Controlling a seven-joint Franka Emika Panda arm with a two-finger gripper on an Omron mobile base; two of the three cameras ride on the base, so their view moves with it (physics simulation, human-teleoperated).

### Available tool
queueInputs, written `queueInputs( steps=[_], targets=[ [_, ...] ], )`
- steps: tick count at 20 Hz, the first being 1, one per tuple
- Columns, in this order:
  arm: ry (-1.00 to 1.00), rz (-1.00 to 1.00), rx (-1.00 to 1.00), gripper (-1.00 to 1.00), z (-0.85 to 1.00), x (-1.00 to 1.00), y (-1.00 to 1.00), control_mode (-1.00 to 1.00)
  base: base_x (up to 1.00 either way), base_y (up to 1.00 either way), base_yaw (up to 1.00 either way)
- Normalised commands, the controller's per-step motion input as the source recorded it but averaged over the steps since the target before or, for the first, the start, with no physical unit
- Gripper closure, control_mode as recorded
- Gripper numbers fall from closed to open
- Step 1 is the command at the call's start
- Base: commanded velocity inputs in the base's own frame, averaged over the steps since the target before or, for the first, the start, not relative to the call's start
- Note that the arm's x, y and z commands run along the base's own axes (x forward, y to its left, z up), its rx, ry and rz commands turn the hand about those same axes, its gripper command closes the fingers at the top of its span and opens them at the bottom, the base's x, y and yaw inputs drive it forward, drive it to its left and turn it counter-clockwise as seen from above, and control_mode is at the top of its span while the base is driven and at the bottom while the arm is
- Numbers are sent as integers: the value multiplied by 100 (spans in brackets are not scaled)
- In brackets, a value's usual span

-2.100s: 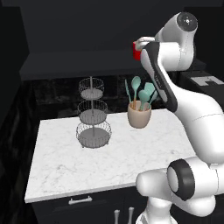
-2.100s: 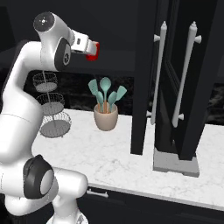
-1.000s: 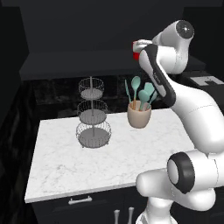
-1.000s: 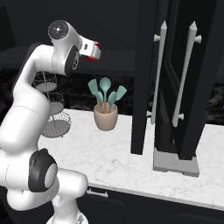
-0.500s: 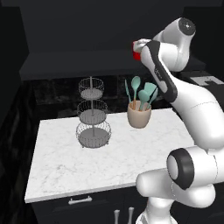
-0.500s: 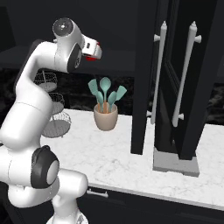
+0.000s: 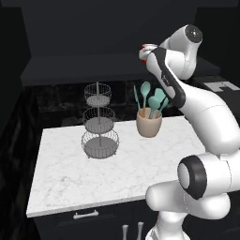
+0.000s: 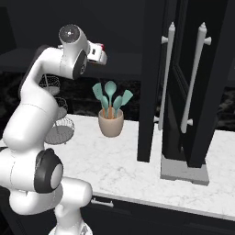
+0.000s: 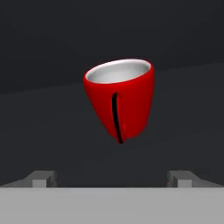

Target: Gather all objects into one cabinet and sort the glasses and bowls to opposite sides.

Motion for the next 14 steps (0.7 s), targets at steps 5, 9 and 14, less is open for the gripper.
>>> queueInputs(
  steps=[5, 9, 14],
  targets=[
    [0, 1, 0, -100, 13, 0, 0, -100, 0, 0, 0],
    [0, 0, 0, -100, 0, 1, 0, -100, 0, 0, 0],
    [0, 0, 0, -100, 0, 10, 0, -100, 0, 0, 0]
  ],
)
